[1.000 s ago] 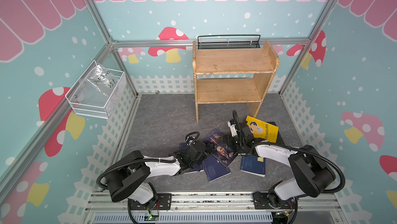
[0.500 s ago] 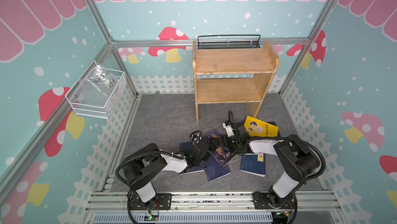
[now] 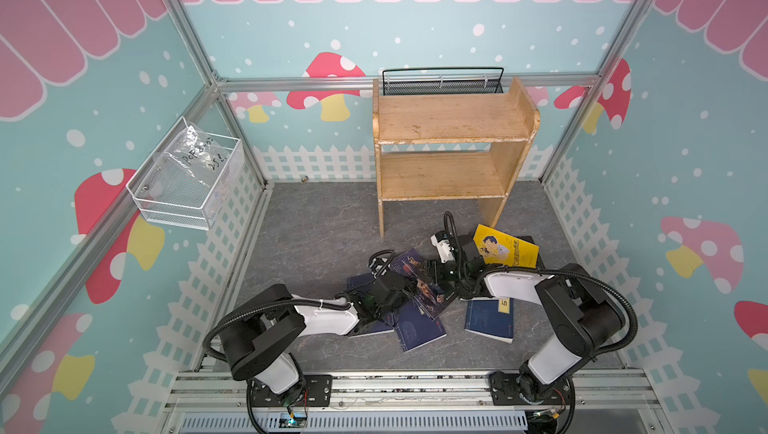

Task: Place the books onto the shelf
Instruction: 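Grasp the purple book with the left gripper and lift it upright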

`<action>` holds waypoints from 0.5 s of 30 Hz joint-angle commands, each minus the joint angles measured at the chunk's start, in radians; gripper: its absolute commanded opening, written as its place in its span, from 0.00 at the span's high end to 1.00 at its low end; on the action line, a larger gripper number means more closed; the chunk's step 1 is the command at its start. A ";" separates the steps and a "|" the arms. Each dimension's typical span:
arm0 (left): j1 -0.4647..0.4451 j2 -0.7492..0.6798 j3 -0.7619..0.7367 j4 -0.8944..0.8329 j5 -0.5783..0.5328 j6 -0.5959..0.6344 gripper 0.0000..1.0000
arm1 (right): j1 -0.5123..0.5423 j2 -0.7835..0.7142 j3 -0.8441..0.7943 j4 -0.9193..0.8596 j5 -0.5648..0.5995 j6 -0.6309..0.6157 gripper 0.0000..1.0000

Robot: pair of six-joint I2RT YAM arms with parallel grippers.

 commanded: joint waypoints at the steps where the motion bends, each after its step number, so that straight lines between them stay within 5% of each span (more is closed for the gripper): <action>1: -0.005 -0.038 0.036 -0.043 -0.032 0.069 0.92 | 0.012 -0.058 -0.004 0.013 -0.037 0.035 0.26; 3: -0.006 -0.054 0.041 -0.049 -0.029 0.098 1.00 | 0.011 -0.090 -0.003 0.011 -0.032 0.055 0.24; 15: 0.029 -0.352 0.151 -0.162 0.086 0.406 1.00 | -0.092 -0.610 -0.065 -0.100 0.043 0.221 0.06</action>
